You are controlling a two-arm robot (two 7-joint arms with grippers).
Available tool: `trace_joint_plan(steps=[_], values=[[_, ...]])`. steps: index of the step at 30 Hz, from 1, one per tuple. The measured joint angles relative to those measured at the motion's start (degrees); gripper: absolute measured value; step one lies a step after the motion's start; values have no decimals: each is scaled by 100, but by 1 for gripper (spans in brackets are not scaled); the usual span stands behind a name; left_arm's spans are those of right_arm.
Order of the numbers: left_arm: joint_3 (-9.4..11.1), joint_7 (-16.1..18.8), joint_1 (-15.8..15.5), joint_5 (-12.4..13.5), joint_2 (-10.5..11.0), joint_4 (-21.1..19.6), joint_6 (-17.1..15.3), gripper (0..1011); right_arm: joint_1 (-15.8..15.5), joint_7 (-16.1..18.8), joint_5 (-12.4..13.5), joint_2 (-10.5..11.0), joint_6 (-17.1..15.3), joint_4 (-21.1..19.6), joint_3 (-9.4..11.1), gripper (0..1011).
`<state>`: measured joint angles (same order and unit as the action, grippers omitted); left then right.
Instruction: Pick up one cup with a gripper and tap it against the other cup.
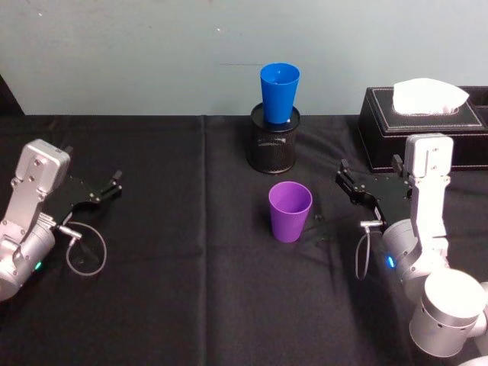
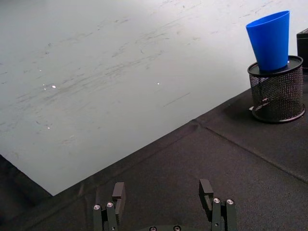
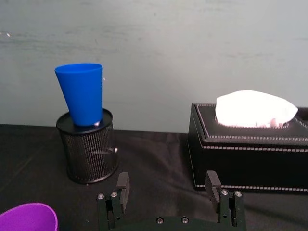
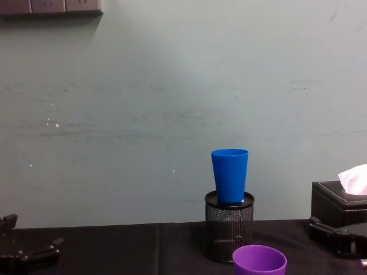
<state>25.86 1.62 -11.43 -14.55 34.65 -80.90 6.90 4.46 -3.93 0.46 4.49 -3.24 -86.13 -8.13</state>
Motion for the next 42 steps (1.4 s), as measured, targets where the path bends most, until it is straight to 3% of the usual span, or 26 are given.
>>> trace_joint_plan(steps=[5,42], values=[[0,0,0,0,0,0,0,1005,-4,191,72,-13,-82,0,63,1003],[0,0,0,0,0,0,0,1005,3,106,30,-16,-54,-2,37,1003]])
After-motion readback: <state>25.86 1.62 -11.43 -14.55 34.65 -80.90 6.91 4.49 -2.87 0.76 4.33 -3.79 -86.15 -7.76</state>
